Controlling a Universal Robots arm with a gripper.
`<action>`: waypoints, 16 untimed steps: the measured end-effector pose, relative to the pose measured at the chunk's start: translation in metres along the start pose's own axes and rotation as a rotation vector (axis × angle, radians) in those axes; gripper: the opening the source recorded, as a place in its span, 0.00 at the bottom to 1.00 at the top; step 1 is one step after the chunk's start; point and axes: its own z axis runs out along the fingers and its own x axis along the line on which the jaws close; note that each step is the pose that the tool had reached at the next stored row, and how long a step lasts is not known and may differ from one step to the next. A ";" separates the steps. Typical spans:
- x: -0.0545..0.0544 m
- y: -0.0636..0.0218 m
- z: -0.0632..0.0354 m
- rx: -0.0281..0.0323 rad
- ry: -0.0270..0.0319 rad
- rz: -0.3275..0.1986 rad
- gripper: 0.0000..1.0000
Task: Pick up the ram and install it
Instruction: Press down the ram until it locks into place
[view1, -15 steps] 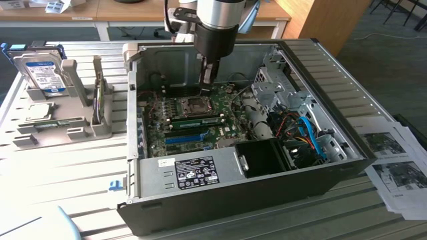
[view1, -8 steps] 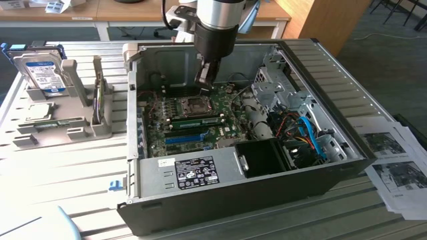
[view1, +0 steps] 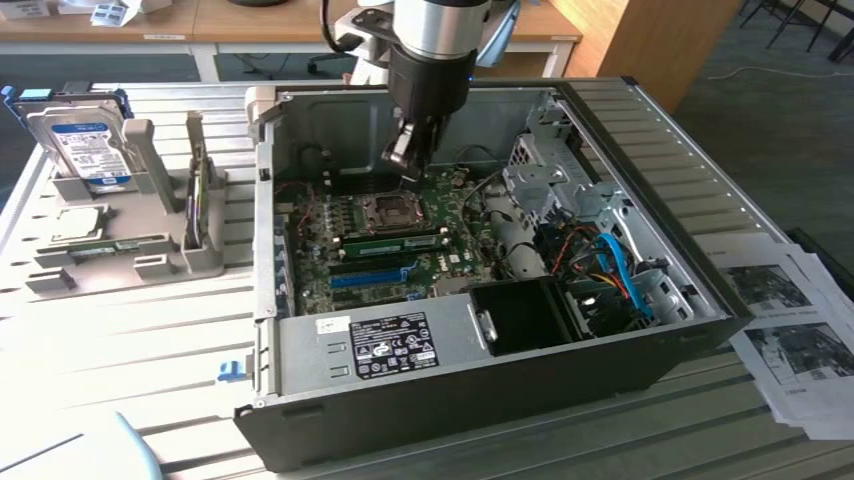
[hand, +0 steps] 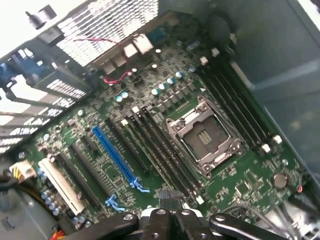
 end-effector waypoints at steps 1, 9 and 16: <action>0.000 0.0000 0.0000 0.0005 -0.0006 0.018 0.09; 0.000 0.0000 0.0005 0.0044 -0.0055 0.163 0.09; 0.000 0.0000 0.0011 0.0079 -0.0098 0.290 0.09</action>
